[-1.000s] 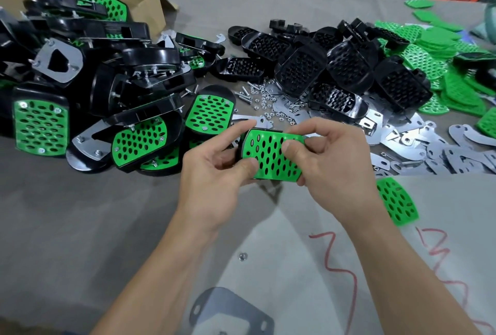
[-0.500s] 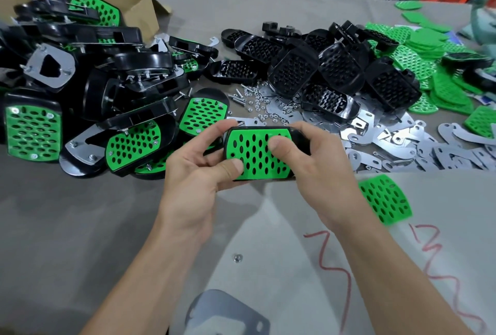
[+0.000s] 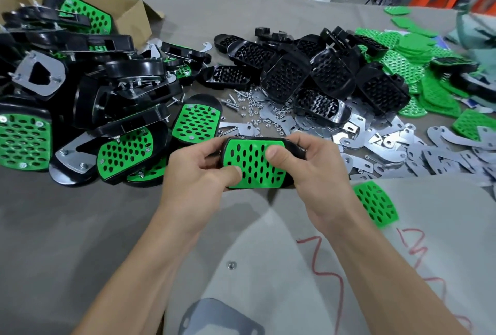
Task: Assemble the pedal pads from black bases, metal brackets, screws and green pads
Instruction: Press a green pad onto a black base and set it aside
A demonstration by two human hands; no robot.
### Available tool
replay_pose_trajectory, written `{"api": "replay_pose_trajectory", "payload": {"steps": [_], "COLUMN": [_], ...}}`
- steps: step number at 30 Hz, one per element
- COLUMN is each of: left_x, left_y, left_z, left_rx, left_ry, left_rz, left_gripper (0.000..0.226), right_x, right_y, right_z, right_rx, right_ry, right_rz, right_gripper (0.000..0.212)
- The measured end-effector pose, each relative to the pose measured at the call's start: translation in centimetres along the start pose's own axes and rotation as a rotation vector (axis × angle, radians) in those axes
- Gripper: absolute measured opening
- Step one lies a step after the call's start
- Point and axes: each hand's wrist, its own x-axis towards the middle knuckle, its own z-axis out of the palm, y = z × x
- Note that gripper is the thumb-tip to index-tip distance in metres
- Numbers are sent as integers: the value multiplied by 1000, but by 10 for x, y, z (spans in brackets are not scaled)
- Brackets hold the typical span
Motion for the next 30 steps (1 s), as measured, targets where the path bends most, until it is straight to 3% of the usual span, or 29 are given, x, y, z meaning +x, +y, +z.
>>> {"api": "replay_pose_trajectory", "payload": {"steps": [3, 6, 12, 17, 23, 30], "left_x": [9, 19, 33, 34, 34, 36], "left_y": [10, 10, -5, -7, -12, -14], "left_z": [9, 26, 30, 26, 25, 26], "left_rx": [282, 475, 368, 378, 395, 359], "left_ry": [104, 288, 302, 300, 327, 377], "left_rz": [47, 107, 191, 214, 196, 159], "left_gripper": [27, 55, 63, 65, 64, 60], "right_x": [1, -1, -6, -9, -11, -6], "right_y": [1, 1, -3, -11, -12, -8], "right_z": [3, 7, 8, 9, 10, 14], "right_rx": [-49, -75, -184, 44, 36, -64], "right_ry": [15, 23, 5, -172, -119, -60], "right_rz": [16, 2, 16, 133, 161, 100], "right_gripper": [22, 30, 36, 13, 8, 17]}}
